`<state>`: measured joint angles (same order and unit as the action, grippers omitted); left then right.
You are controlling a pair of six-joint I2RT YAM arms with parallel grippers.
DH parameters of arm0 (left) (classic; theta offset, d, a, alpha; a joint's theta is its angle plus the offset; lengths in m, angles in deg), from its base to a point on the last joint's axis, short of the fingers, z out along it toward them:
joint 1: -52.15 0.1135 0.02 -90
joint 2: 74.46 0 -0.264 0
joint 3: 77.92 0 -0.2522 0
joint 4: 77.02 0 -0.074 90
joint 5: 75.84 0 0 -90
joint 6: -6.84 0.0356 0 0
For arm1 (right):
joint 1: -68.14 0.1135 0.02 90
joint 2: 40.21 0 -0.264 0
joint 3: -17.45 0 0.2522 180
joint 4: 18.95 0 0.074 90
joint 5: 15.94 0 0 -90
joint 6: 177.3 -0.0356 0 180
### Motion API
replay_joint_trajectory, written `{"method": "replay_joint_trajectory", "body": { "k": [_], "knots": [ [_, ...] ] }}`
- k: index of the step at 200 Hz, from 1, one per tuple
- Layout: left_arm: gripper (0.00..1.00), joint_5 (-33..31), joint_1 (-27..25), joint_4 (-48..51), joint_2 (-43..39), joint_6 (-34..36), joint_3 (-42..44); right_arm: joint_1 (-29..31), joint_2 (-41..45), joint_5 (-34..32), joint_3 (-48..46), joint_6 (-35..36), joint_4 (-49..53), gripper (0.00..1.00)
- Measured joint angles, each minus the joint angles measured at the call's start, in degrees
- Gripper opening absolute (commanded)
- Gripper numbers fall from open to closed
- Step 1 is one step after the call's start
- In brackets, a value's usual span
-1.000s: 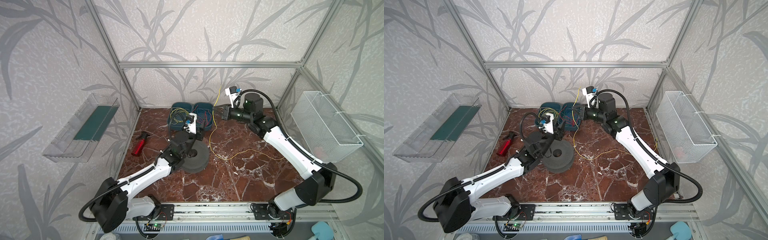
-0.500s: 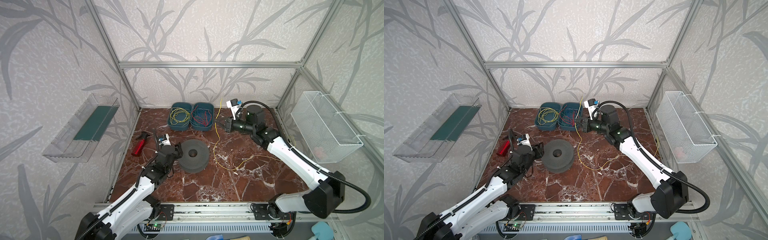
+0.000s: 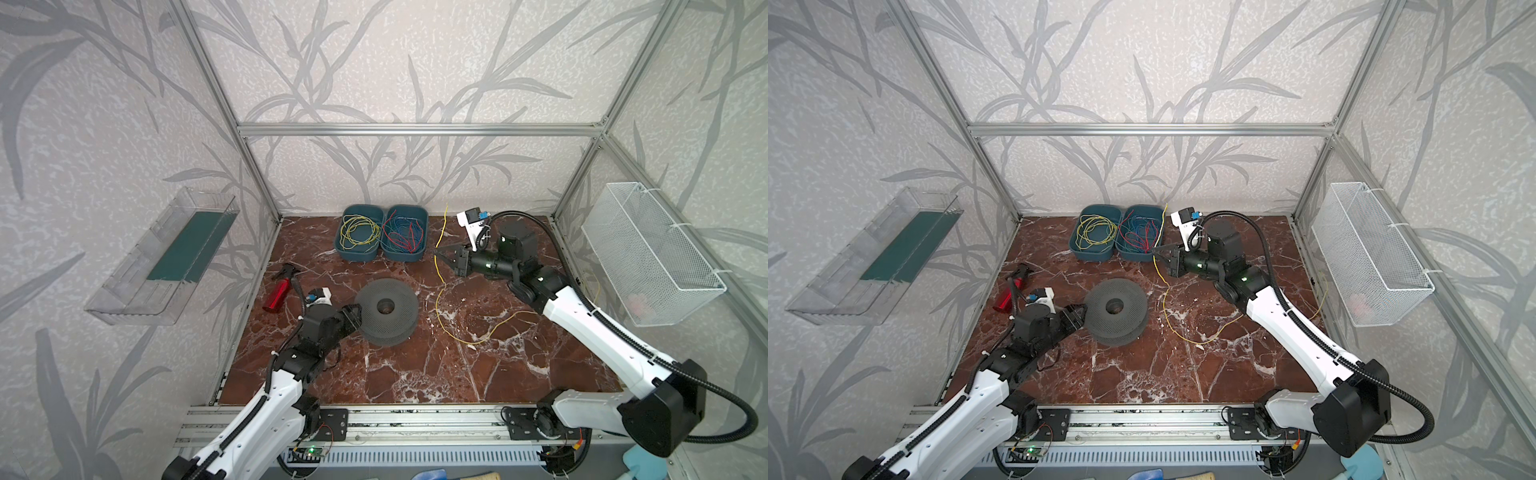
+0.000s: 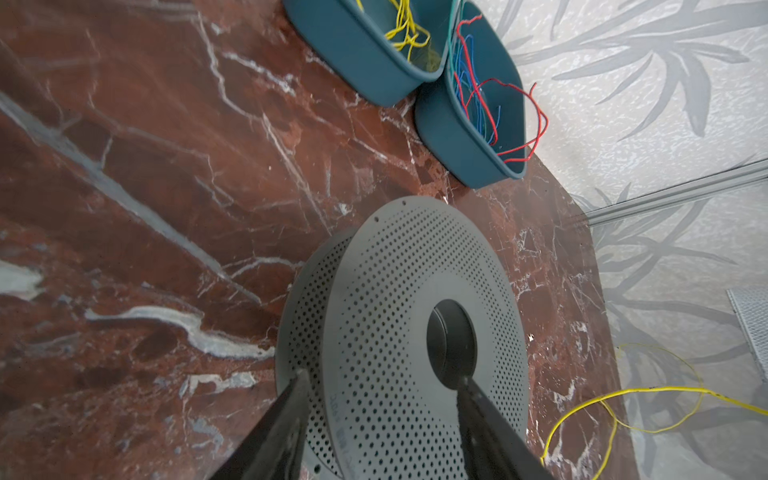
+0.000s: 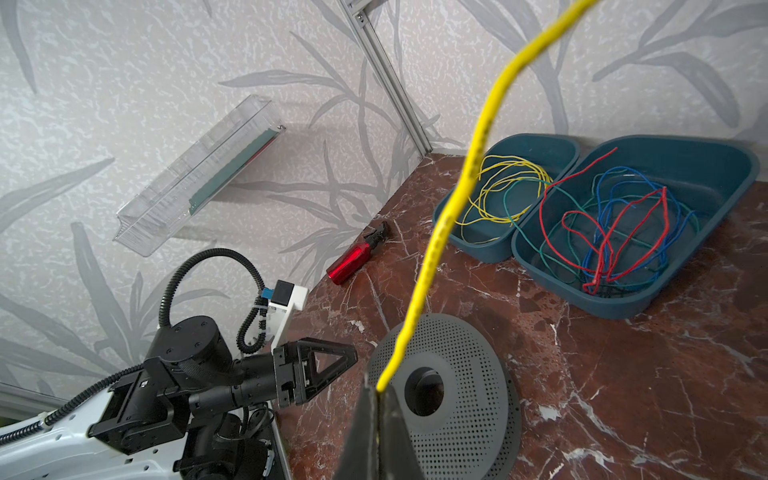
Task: Wrap the cables
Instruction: 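Lower the open left gripper toward the spool while the right gripper holds the wire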
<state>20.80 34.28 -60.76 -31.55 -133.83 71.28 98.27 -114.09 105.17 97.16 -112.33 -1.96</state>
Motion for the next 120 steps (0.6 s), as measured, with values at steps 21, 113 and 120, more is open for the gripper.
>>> {"method": "replay_joint_trajectory", "body": {
  "k": [21, 113, 120],
  "knots": [
    [0.63, 5.42, 2.05, -0.9, 1.33, -2.82, 2.03, 0.0, 0.0, -0.02, -0.35, 0.02, 0.02, 0.0],
    [0.53, 12.85, 4.63, -12.52, 4.59, -7.63, 7.48, 0.31, -0.02, -0.02, -0.46, 0.02, 0.04, 0.0],
    [0.51, 13.31, 4.72, -13.62, 5.29, -7.74, 7.87, 0.31, -0.04, -0.02, -0.46, 0.04, 0.07, 0.0]
  ]
}}
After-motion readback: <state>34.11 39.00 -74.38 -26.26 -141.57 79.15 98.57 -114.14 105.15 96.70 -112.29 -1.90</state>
